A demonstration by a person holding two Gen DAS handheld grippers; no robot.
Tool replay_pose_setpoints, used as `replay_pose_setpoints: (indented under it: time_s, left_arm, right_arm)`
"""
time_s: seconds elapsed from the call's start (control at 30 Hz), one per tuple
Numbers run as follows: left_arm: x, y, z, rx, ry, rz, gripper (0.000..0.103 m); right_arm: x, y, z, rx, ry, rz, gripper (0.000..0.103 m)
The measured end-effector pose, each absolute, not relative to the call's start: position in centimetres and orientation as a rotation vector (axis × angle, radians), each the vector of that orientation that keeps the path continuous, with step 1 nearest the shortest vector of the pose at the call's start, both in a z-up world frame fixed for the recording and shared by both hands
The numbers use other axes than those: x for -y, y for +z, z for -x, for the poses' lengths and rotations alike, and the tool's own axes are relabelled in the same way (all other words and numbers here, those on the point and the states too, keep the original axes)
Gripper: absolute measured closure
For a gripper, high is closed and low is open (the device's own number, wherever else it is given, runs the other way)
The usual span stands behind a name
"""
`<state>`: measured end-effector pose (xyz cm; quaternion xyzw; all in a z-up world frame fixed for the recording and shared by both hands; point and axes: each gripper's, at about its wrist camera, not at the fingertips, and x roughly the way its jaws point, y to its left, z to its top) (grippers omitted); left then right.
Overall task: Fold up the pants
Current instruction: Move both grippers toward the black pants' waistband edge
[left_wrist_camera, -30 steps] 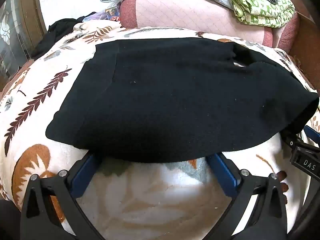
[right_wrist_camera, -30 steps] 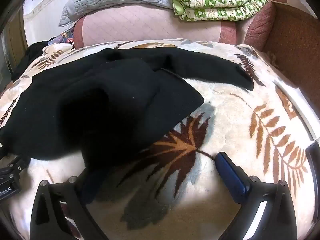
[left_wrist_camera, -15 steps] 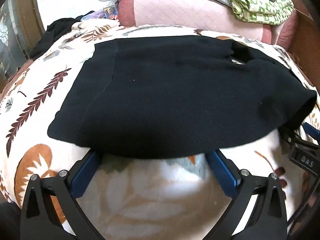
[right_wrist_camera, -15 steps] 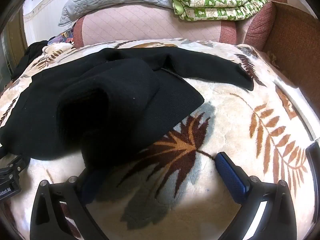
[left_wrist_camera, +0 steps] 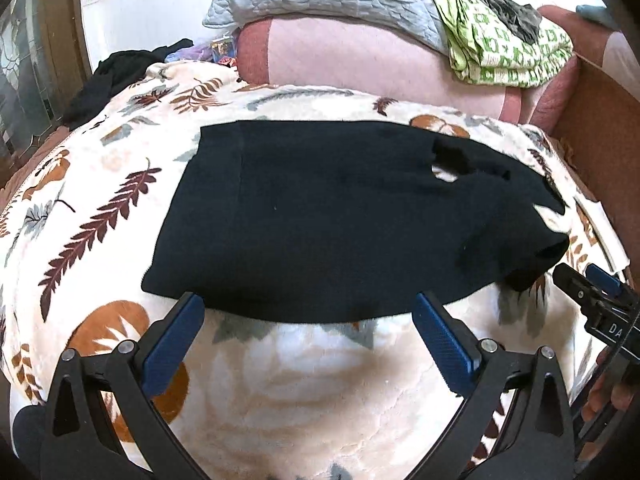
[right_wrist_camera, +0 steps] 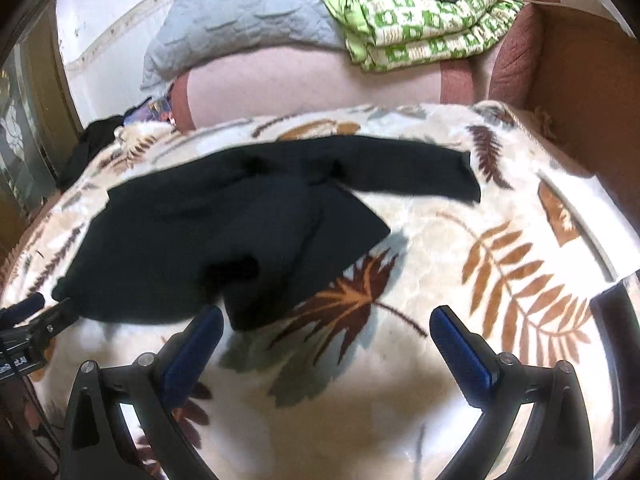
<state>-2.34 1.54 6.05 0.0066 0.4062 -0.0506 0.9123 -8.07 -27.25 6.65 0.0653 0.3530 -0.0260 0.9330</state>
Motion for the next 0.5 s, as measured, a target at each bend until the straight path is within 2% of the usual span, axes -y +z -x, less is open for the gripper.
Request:
replay_pose_setpoints:
  time_s: [0.27,0.5]
  left_arm:
    - [-4.0,6.0,2.4,-0.854,-0.077,0.045,0.000]
    - [-7.0,3.0,2.2,-0.927,0.010,0.159,0.000]
  right_arm:
    - [30.0,6.7,6.5,-0.772,-0.094,-0.178,0.001]
    - [32.2,6.7,4.9,-0.769,-0.095,-0.284,0.001]
